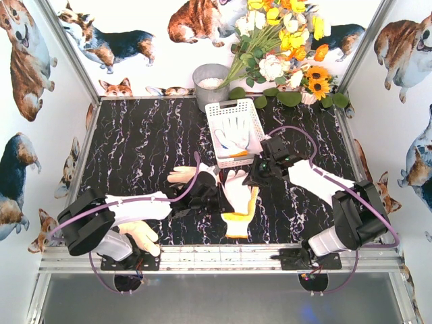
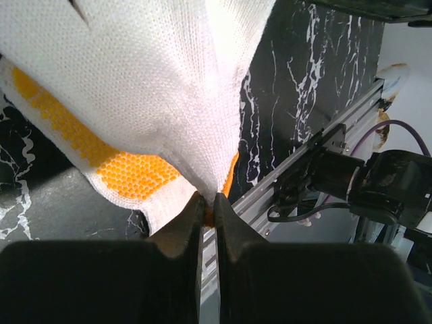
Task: Put the gloves into the storage basket
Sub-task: Pair the glove with the glove.
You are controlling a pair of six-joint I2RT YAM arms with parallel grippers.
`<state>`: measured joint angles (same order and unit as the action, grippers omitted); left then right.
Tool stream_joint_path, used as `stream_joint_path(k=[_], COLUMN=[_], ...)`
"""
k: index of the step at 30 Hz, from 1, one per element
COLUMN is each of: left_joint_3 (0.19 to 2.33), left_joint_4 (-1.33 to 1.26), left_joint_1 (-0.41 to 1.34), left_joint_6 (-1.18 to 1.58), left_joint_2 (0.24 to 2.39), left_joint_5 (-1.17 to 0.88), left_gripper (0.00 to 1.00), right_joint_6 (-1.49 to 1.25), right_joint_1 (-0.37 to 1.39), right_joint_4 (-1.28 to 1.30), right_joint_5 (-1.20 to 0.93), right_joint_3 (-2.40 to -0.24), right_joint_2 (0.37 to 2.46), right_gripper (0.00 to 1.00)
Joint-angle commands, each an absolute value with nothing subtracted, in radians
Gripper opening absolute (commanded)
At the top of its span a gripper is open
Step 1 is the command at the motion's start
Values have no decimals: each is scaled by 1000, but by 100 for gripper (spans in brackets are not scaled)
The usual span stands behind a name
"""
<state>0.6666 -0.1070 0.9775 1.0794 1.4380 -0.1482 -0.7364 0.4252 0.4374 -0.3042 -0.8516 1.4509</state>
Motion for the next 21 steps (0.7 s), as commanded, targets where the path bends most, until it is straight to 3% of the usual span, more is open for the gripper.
stream_joint_path(k=[1,21], left_joint_3=[655,639], left_joint_4=[-151,-117], left_joint_1=[974,1017], left_joint_6=[1094,1111], left_joint_2=[1451,1421], left_joint_5=[-198,-251], left_gripper=[0,0], right_joint_6=[-746,-756], right_joint_1=[422,422], right_joint_4=[399,487], right_joint_5=[-314,-309], right_joint_3=[-821,-763], right_joint_2=[1428,1315], right_gripper=[0,0])
